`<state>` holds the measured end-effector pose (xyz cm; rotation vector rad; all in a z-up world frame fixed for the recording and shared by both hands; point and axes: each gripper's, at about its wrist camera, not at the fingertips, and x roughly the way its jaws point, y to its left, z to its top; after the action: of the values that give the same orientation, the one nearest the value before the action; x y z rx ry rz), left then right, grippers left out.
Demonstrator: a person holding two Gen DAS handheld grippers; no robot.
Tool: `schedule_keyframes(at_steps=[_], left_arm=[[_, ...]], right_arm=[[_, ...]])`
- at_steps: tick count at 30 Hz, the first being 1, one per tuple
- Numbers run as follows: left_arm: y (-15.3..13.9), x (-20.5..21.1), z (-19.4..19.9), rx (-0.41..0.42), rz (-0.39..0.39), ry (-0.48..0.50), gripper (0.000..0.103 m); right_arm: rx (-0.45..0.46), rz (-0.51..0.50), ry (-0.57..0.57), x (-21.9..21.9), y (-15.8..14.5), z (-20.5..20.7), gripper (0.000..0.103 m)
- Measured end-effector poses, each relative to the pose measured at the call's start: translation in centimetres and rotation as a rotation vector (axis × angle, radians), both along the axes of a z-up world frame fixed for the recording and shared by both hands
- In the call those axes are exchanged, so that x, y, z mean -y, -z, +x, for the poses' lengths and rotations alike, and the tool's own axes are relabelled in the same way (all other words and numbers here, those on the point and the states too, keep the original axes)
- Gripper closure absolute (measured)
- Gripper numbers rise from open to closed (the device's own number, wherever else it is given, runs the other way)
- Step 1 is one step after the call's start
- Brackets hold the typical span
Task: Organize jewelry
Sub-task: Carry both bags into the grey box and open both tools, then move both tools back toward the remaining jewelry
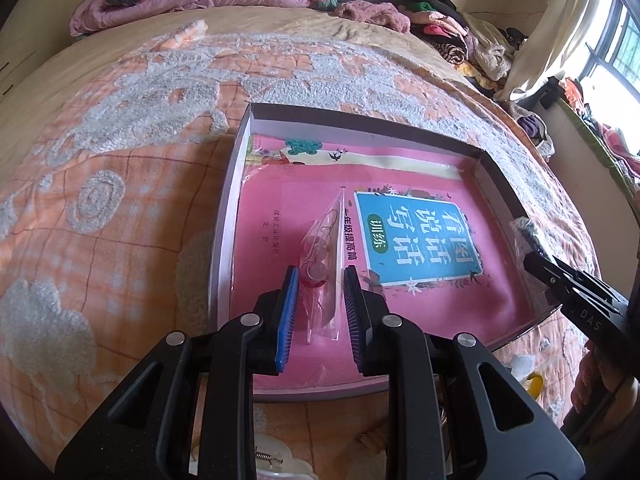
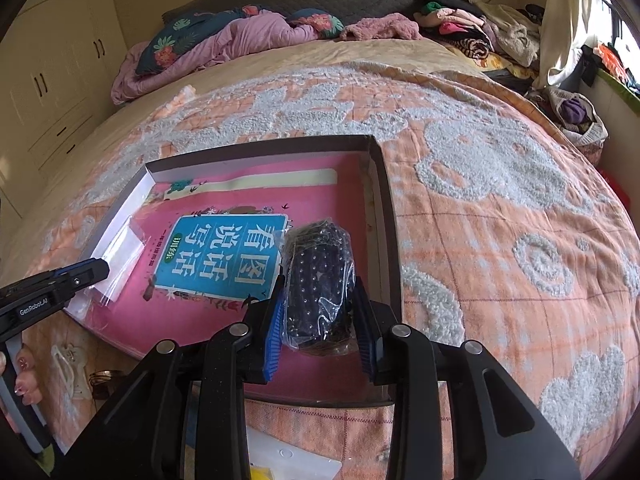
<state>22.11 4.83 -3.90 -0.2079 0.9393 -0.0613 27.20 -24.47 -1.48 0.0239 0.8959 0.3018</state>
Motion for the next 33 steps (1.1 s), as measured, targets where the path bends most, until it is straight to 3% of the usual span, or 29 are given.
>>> schedule_keyframes(at_steps=[4,8,17,24,28,33], left_arm=[[-0.1,-0.1,-0.1,0.006,0.008,-0.005,0.087],[-0.5,-0.3,-0.4,0.011,0.012,-0.012,0.087],[-2.8,-0.7,-2.1,0.057,0.013,-0.048,0.047],[-4.8,-1.3,-3.7,0.098,0.012,-0.084,0.021],[-5.8,-1.6,-4.8,0.118,0.008,-0.099,0.013],[-6.9,-1.8,-6.1,0.145,0.0,-0.104,0.012]], right_arm=[[0.039,0.012,0.009,0.4,-1.1,-0.7,0.054],[0.074,0.033,0.021,1.3,-2.6,-1.7,0.045],[0.147,0.073,0.039,2.8,-5.6,-3.9,0.018],[0.187,0.087,0.045,3.6,-7.4,-5.6,0.015],[0.207,0.092,0.043,3.8,-8.3,-6.6,0.015],[0.224,0.097,0.039,4.0,-9.2,-7.9,0.015]])
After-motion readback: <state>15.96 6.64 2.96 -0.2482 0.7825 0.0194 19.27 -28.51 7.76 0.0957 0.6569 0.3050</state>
